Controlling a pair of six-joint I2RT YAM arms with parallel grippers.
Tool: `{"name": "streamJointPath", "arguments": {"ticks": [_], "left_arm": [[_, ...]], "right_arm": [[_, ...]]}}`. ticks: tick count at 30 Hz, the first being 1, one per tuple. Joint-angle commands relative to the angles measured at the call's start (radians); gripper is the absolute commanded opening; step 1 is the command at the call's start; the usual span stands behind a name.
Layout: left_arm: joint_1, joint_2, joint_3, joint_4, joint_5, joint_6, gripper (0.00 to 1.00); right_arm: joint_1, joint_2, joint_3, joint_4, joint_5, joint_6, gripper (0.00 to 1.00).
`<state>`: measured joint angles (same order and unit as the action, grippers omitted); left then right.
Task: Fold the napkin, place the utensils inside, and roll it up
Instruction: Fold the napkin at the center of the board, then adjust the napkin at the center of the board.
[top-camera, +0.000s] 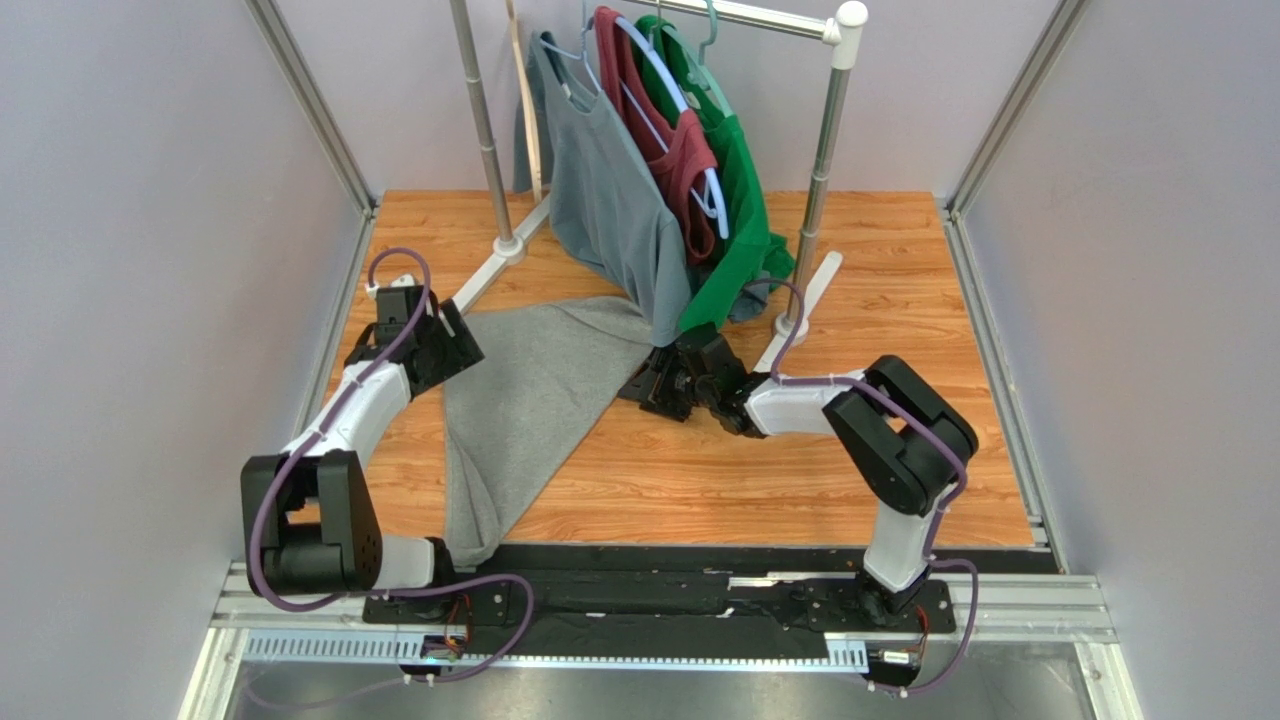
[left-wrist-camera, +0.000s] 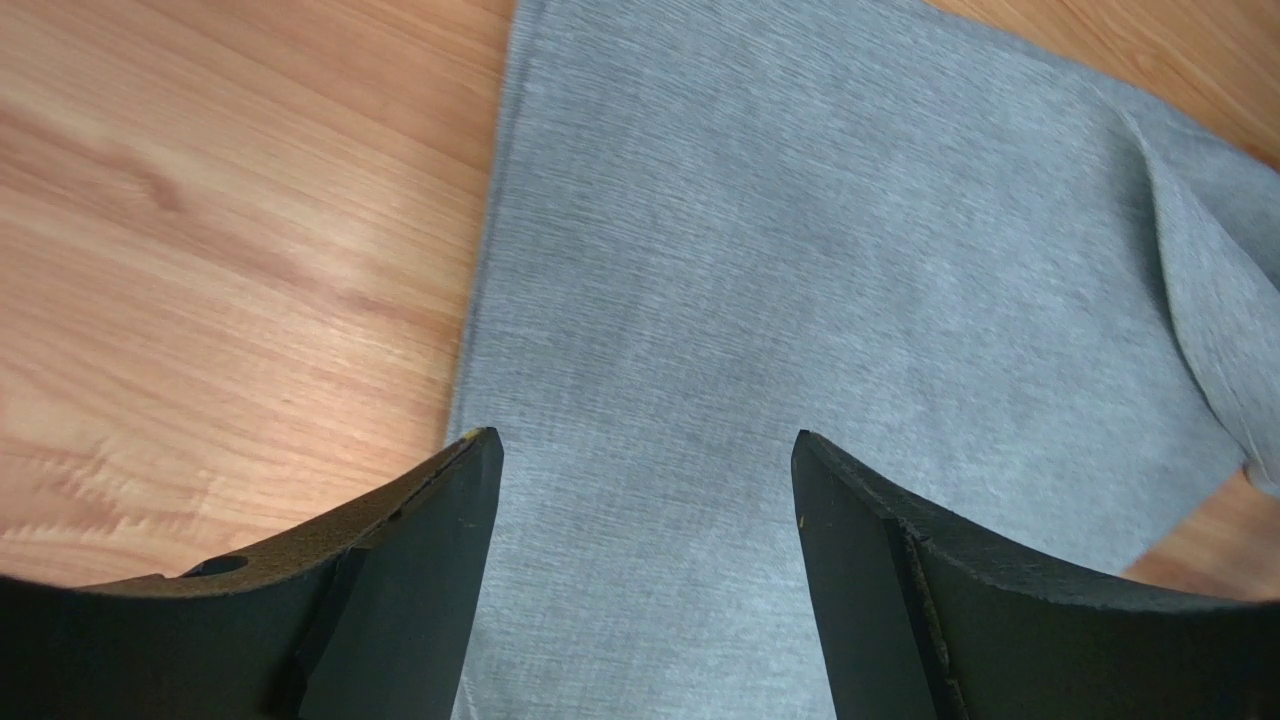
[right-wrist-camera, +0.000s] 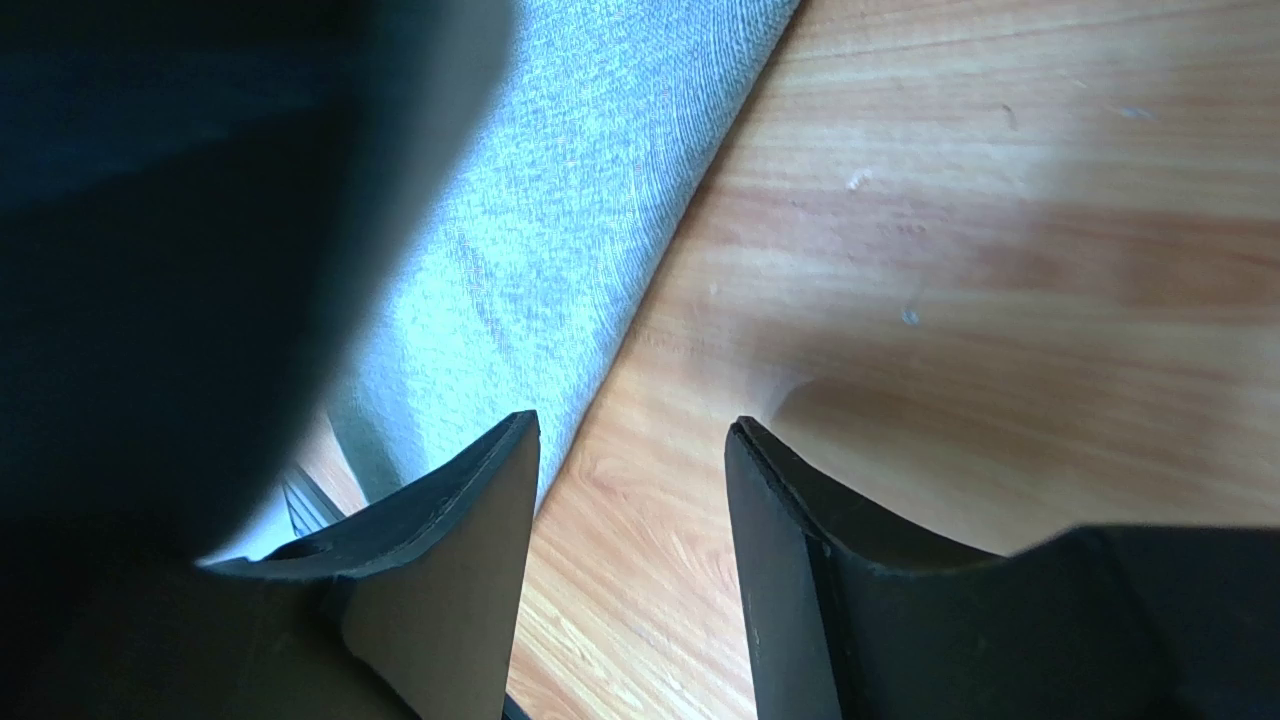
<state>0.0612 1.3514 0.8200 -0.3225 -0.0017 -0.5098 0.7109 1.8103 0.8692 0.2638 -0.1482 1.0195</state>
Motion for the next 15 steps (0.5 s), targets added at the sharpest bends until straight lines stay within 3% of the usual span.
{"name": "streamJointPath", "arguments": {"ticks": [1, 15], "left_arm": [[0.003, 0.006, 0.002, 0.076, -0.11, -0.024, 0.79], [0.112, 0.271, 0.117, -0.045, -0.026, -0.071, 0.68]], "right_arm": [[0.015, 0.049, 0.048, 0.112, 0.05, 0.073, 0.52], [0.022, 0.086, 0.1, 0.034, 0.084, 0.071, 0.52]]}}
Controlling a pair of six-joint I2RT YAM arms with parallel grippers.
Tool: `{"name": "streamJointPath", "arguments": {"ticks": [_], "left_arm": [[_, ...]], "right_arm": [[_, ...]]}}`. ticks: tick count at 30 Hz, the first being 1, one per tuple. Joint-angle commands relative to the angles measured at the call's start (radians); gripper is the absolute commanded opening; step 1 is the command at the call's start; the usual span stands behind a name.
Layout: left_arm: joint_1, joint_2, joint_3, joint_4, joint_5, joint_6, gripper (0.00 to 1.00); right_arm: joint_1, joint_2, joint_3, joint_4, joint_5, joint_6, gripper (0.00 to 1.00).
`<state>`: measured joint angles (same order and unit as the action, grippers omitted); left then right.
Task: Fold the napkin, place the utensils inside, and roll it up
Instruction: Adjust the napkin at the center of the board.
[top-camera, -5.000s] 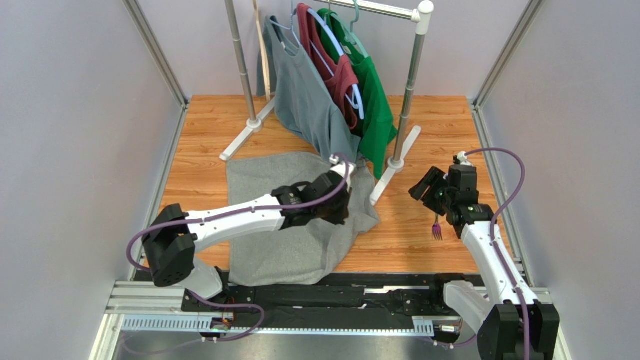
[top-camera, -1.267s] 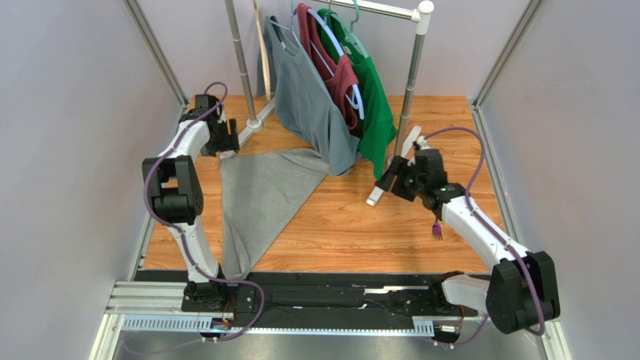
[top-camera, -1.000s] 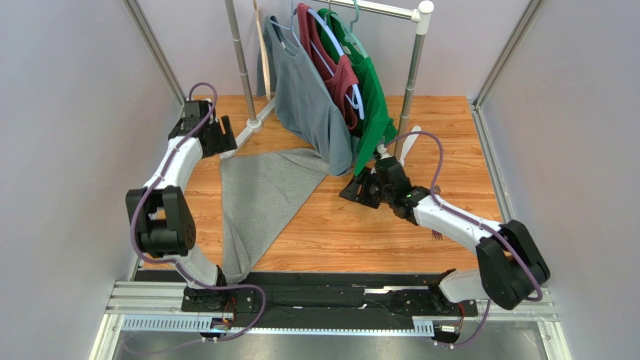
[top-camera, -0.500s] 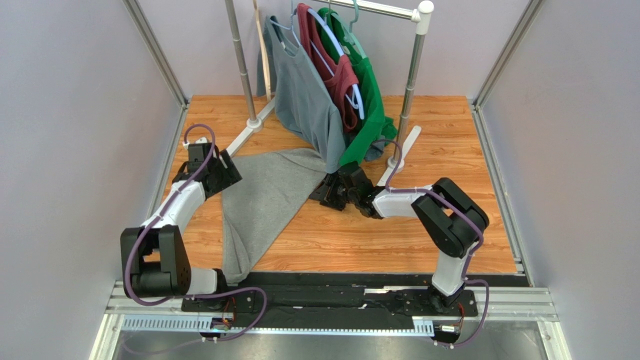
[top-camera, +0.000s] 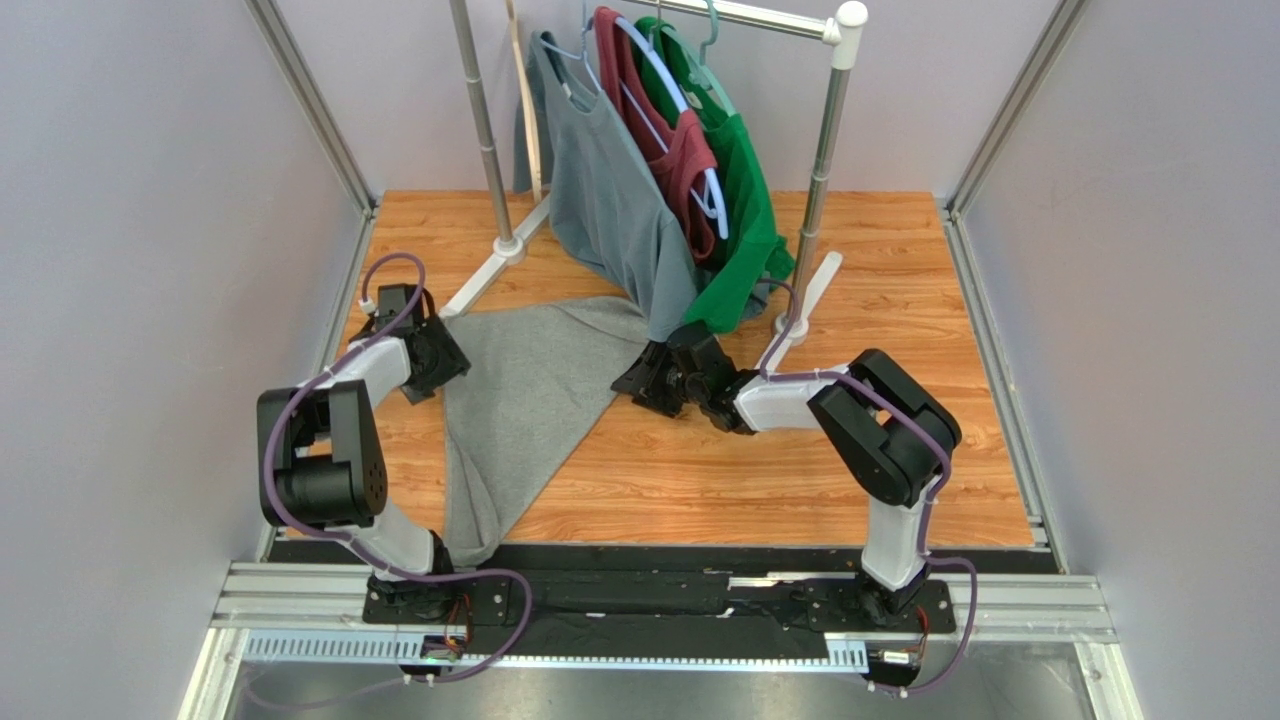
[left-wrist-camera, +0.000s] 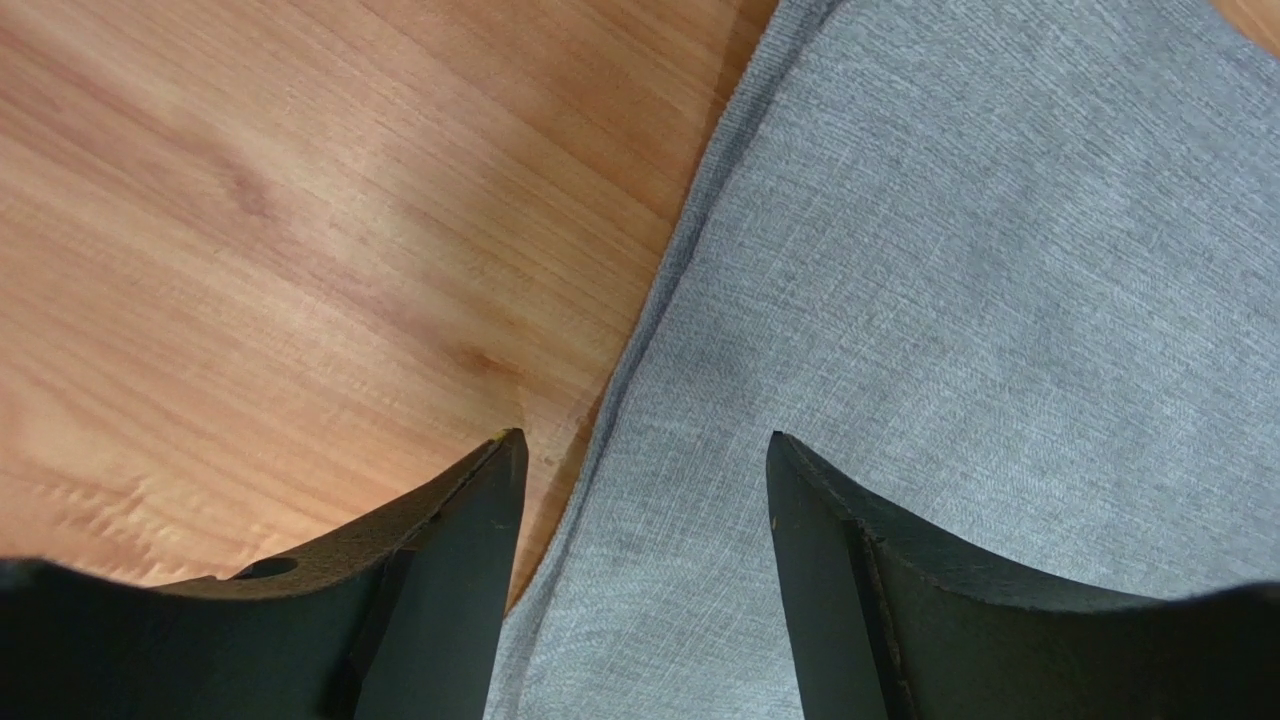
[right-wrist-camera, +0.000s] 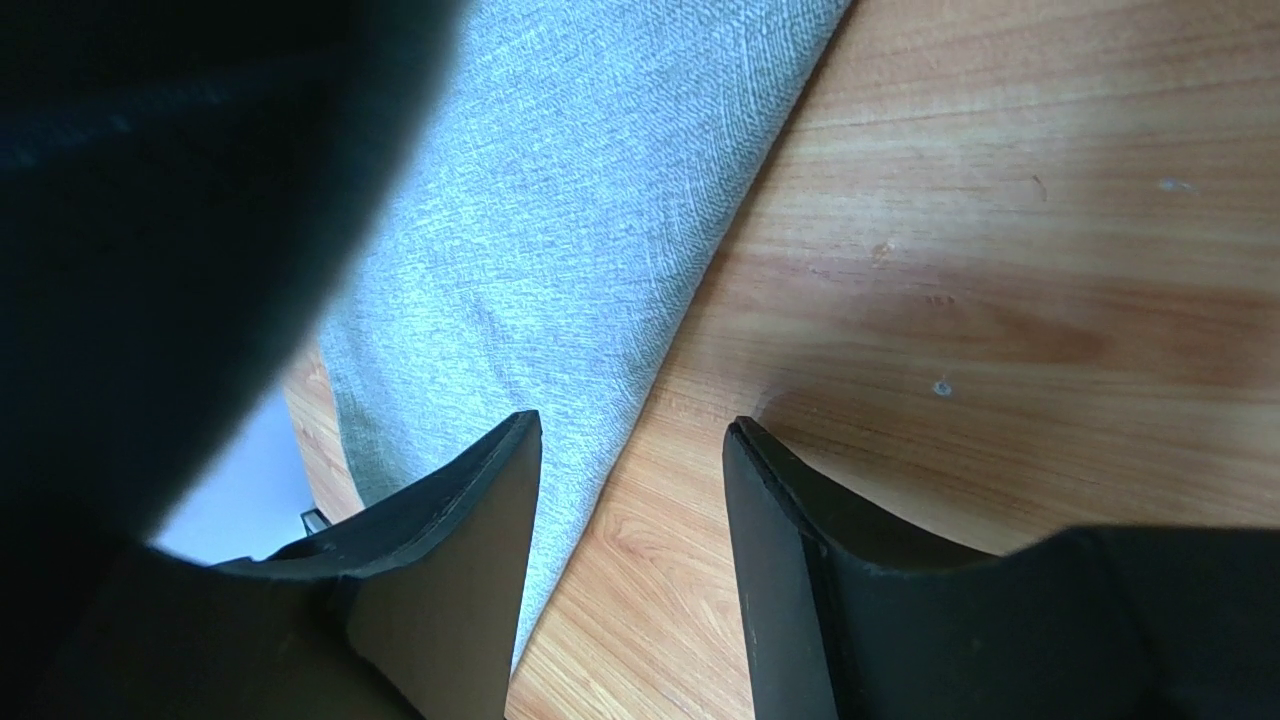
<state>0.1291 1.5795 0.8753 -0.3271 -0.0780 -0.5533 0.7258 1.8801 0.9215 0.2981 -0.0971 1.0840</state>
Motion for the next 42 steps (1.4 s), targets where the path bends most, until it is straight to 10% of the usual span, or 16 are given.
{"name": "streamJointPath", "arguments": {"ticks": [1, 18, 33, 42], "left_arm": [[0.046, 0.046, 0.074, -0.05, 0.038, -0.034, 0.67], [0.056, 0.117, 0.165, -0.133, 0.067, 0.038, 0.41], [0.056, -0.045, 0.172, -0.11, 0.133, 0.01, 0.46], [0.041, -0.159, 0.162, -0.092, 0.202, -0.013, 0.46]], "right_arm": [[0.009, 0.019, 0.056, -0.007, 0.033, 0.008, 0.52], [0.044, 0.143, 0.111, 0.001, 0.059, 0.067, 0.47], [0.103, 0.142, 0.091, -0.033, 0.079, 0.082, 0.01], [0.251, 0.093, 0.028, -0.007, 0.285, 0.295, 0.0]]}}
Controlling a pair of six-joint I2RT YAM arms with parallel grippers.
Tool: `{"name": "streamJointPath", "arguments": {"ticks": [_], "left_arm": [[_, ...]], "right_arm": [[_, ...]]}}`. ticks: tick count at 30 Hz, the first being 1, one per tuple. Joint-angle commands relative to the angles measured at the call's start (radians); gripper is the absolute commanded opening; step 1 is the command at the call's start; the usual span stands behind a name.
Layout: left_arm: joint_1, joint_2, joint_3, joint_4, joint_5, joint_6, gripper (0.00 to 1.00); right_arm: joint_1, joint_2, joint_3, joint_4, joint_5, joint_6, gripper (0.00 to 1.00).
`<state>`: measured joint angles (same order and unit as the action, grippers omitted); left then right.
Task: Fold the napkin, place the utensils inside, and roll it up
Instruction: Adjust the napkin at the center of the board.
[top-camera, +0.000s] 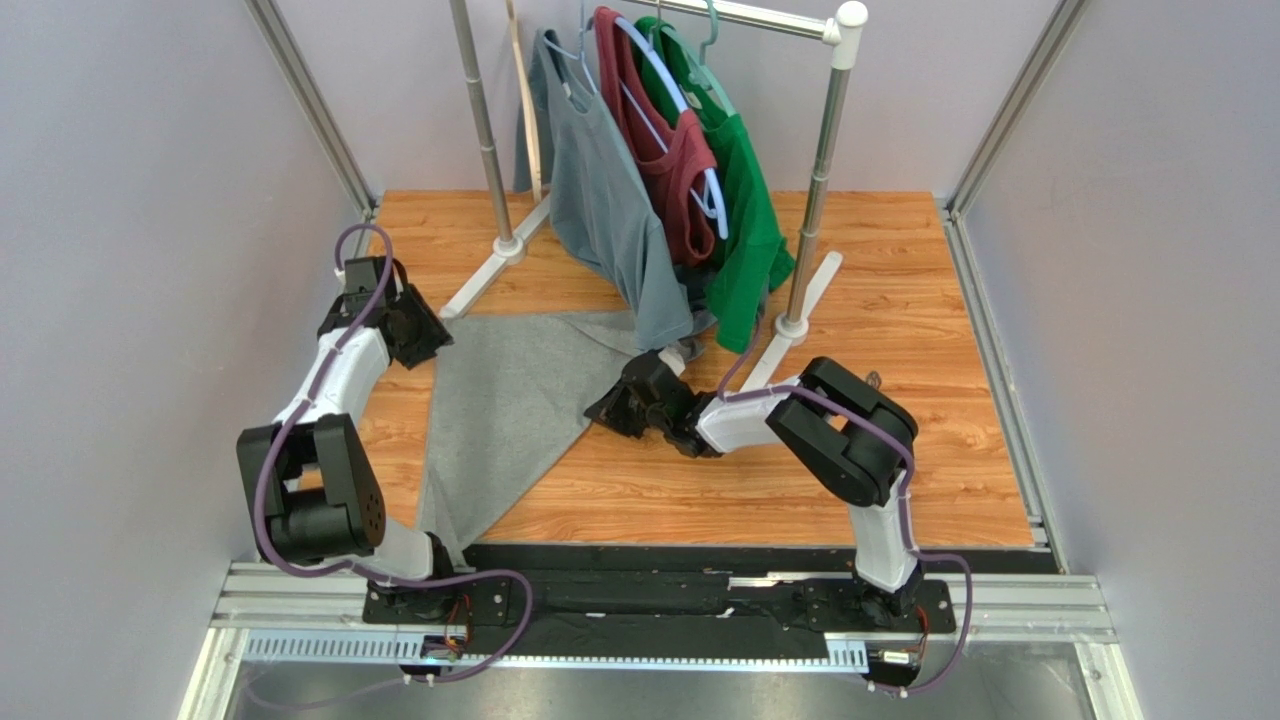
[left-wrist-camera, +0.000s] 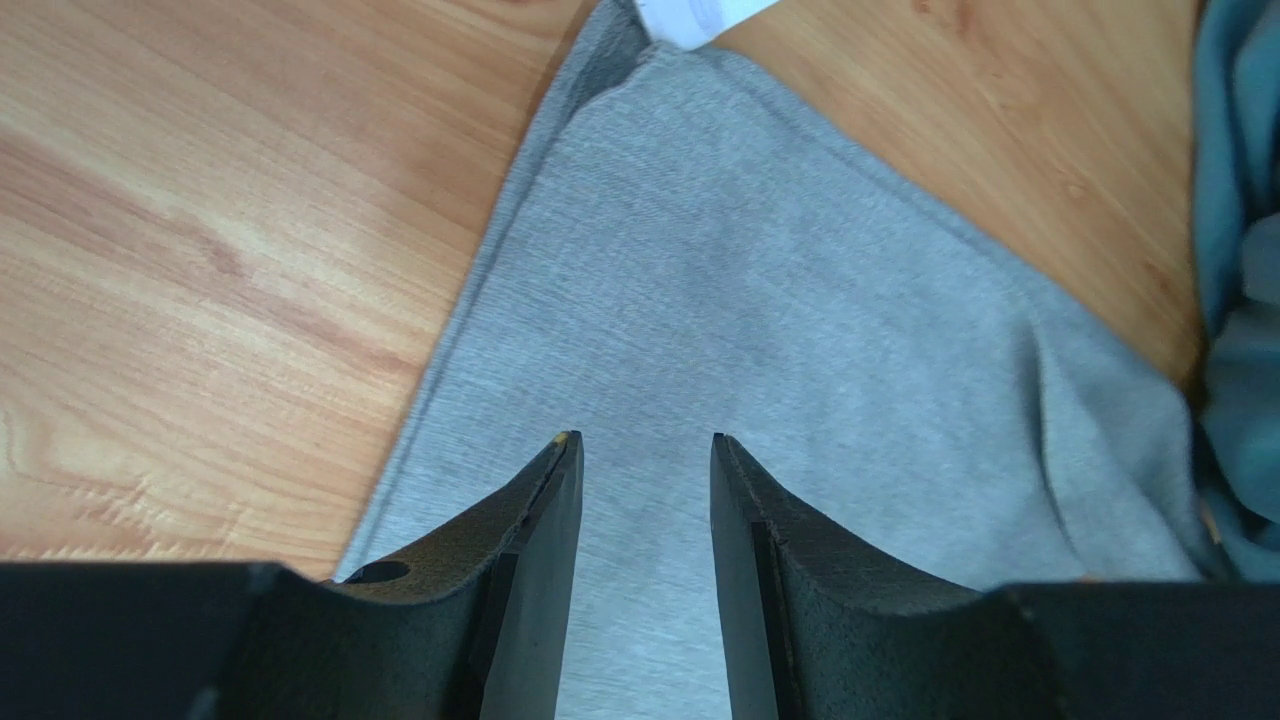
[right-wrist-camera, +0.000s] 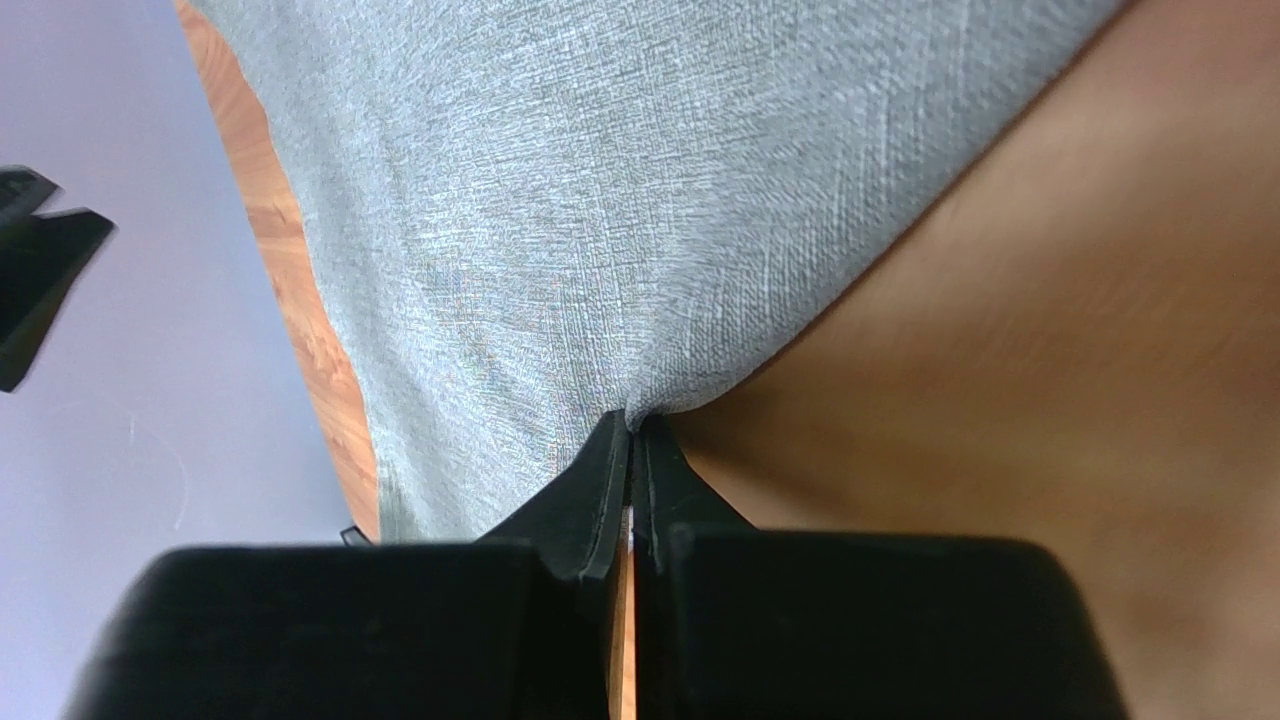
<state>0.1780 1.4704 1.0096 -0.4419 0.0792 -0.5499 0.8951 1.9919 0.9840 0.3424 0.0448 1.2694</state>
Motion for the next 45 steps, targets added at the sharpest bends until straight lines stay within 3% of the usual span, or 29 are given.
{"name": "streamJointPath", "arguments": {"ticks": [1, 6, 12, 14, 15, 18, 22, 24, 27, 28, 31, 37, 45], "left_arm": [[-0.009, -0.061, 0.029, 0.022, 0.05, -0.018, 0.46], [-0.011, -0.096, 0.018, 0.017, 0.062, -0.019, 0.47], [-0.011, -0.125, 0.012, 0.012, 0.054, -0.013, 0.47], [-0.015, -0.124, 0.001, 0.017, 0.06, -0.019, 0.48], [-0.021, -0.122, -0.003, 0.025, 0.056, -0.021, 0.48], [-0.081, -0.113, -0.011, 0.035, 0.025, -0.024, 0.53], [-0.172, -0.065, -0.023, 0.058, 0.051, -0.041, 0.65], [-0.227, -0.035, -0.028, 0.071, 0.051, -0.045, 0.7], [-0.281, -0.003, -0.031, 0.077, 0.039, -0.061, 0.72], [-0.288, 0.002, -0.034, 0.078, 0.036, -0.076, 0.72], [-0.316, -0.012, -0.066, 0.092, 0.004, -0.111, 0.73], [-0.441, -0.131, -0.19, 0.153, -0.078, -0.194, 0.74], [-0.626, -0.133, -0.255, 0.268, -0.193, -0.216, 0.74]], "right_arm": [[0.102, -0.019, -0.031, -0.049, 0.162, 0.136, 0.0], [0.203, -0.004, 0.03, -0.043, 0.26, 0.196, 0.0], [0.242, 0.03, 0.127, -0.052, 0.239, 0.132, 0.03], [0.242, -0.027, 0.079, -0.013, 0.263, 0.075, 0.22], [0.242, -0.057, 0.062, -0.01, 0.277, -0.006, 0.39], [0.234, -0.203, -0.001, -0.034, 0.308, -0.167, 0.54], [0.205, -0.411, -0.073, -0.215, 0.34, -0.396, 0.59], [0.168, -0.536, -0.146, -0.285, 0.372, -0.41, 0.68], [0.004, -0.64, -0.226, -0.336, 0.23, -0.413, 0.66], [-0.09, -0.651, -0.254, -0.338, 0.189, -0.416, 0.65], [-0.217, -0.627, -0.252, -0.382, 0.063, -0.467, 0.62], [-0.28, -0.495, -0.186, -0.422, -0.031, -0.512, 0.56], [-0.283, -0.412, -0.179, -0.404, -0.109, -0.467, 0.51]]}}
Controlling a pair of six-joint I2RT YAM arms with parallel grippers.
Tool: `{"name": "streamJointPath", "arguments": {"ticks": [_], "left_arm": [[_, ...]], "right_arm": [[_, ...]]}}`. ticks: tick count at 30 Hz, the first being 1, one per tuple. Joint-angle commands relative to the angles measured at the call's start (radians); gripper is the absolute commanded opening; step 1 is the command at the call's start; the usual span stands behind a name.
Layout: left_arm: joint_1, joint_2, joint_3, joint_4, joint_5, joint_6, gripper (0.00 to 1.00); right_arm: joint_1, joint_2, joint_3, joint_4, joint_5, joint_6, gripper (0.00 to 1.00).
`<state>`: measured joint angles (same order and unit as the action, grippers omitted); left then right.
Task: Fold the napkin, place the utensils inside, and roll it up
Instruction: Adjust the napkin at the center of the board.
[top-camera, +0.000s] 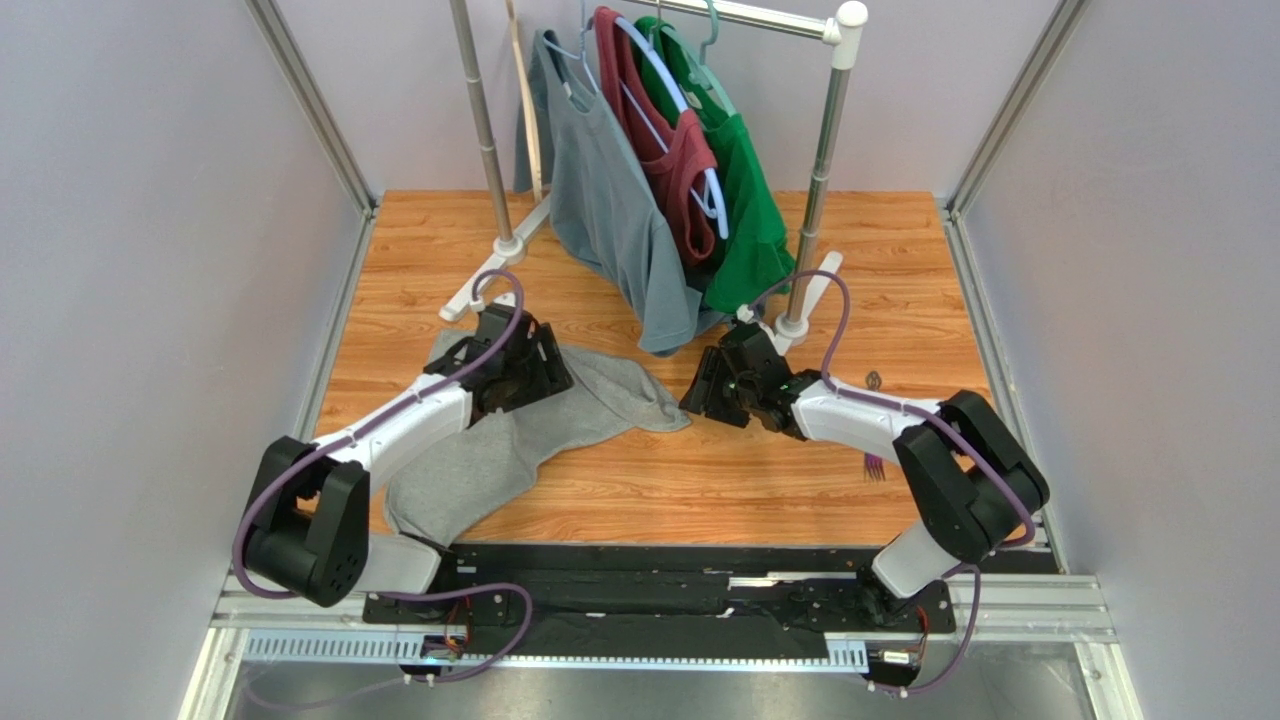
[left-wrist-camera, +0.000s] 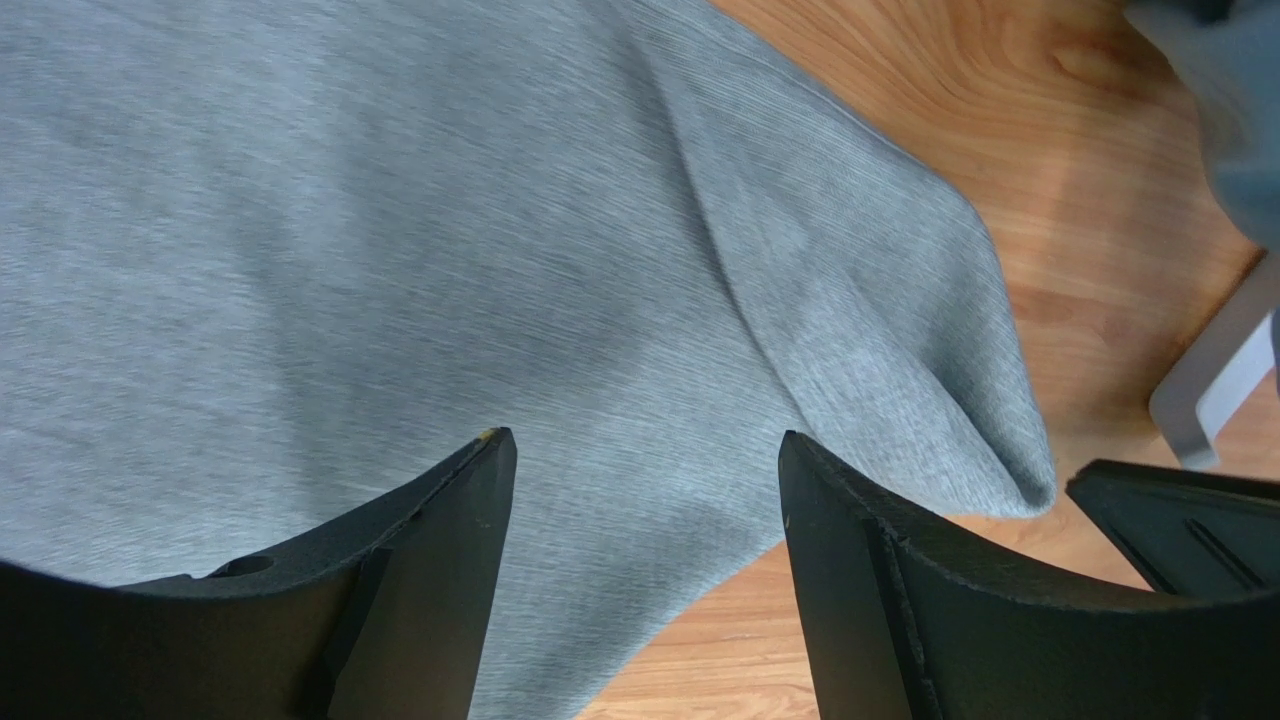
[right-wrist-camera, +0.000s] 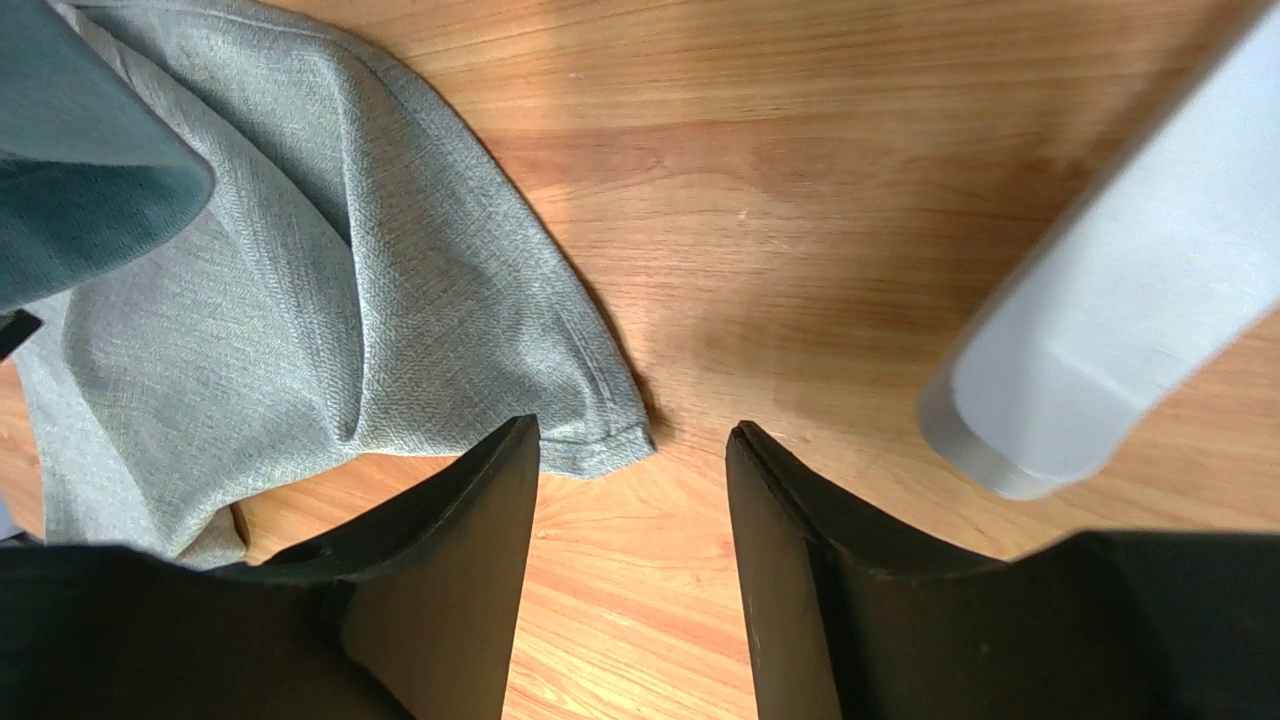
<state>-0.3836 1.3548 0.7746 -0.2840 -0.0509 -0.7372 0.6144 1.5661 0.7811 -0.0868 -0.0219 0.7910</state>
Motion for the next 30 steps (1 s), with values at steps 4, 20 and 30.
{"name": "streamJointPath", "arguments": {"ticks": [4, 20, 30], "left_arm": [[-0.138, 0.023, -0.05, 0.198, -0.072, -0.056, 0.74], [-0.241, 0.023, -0.235, 0.358, -0.119, -0.172, 0.75], [-0.334, -0.049, -0.222, 0.318, -0.25, -0.172, 0.75]], "right_arm": [[0.001, 0.02, 0.007, 0.035, -0.056, 0.033, 0.5], [0.018, 0.074, 0.007, 0.047, -0.064, 0.062, 0.47], [0.028, 0.091, -0.003, 0.024, -0.007, 0.08, 0.43]]}}
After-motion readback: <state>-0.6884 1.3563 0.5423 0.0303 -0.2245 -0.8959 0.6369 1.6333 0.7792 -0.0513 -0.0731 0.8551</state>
